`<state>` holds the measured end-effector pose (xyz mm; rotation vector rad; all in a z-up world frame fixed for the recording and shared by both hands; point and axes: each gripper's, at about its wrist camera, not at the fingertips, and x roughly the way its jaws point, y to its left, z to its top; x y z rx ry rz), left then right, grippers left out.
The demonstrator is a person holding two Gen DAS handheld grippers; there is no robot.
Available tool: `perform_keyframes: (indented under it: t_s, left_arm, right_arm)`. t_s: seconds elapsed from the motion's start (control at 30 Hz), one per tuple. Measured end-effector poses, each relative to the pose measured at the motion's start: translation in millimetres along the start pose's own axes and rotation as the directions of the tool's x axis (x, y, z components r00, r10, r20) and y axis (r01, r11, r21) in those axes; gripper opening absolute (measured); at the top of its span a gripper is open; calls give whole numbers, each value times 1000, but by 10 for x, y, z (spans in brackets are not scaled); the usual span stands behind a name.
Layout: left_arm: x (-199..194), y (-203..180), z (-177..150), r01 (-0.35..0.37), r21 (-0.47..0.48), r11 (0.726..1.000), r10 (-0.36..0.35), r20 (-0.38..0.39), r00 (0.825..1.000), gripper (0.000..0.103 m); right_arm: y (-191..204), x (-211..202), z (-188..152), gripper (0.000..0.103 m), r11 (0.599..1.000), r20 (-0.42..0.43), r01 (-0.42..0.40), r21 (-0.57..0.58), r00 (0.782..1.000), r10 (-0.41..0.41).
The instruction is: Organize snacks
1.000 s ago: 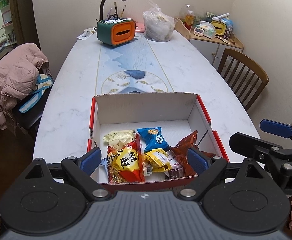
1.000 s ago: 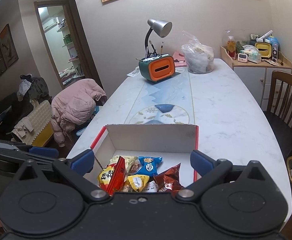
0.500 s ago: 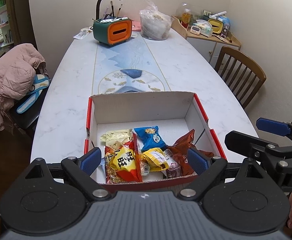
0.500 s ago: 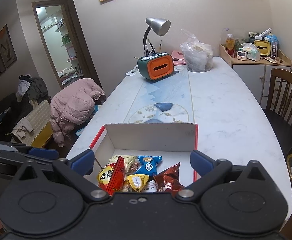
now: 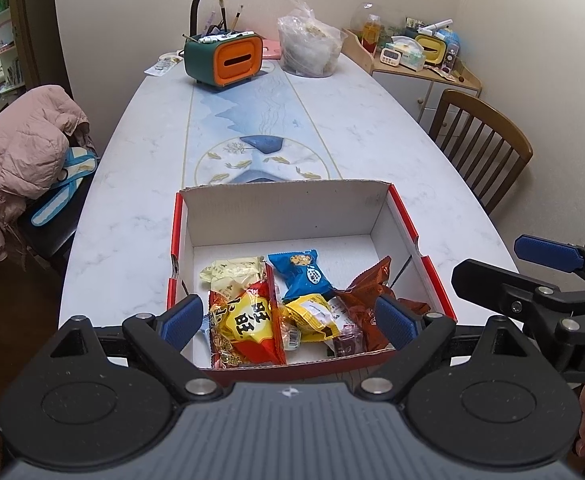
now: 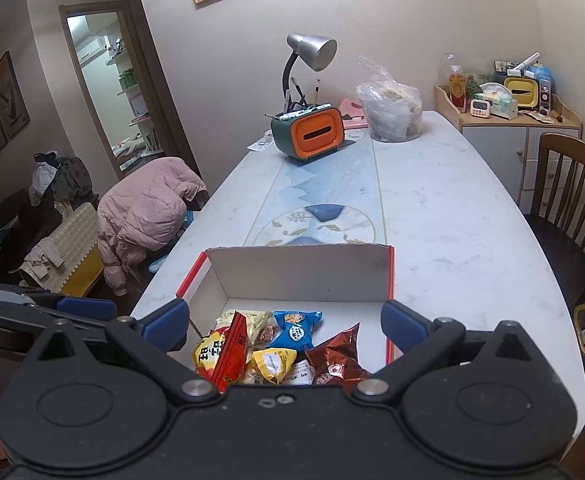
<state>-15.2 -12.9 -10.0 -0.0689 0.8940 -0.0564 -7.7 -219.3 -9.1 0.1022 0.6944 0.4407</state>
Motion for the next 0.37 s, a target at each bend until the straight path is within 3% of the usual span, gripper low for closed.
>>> perform_keyframes:
  t_s: [0.37]
  left_arm:
    - [30, 54, 3, 13, -2, 1000, -13, 1, 1000, 93]
  right_arm:
    - [37, 21, -18, 102, 1000, 3, 8, 6, 1000, -8]
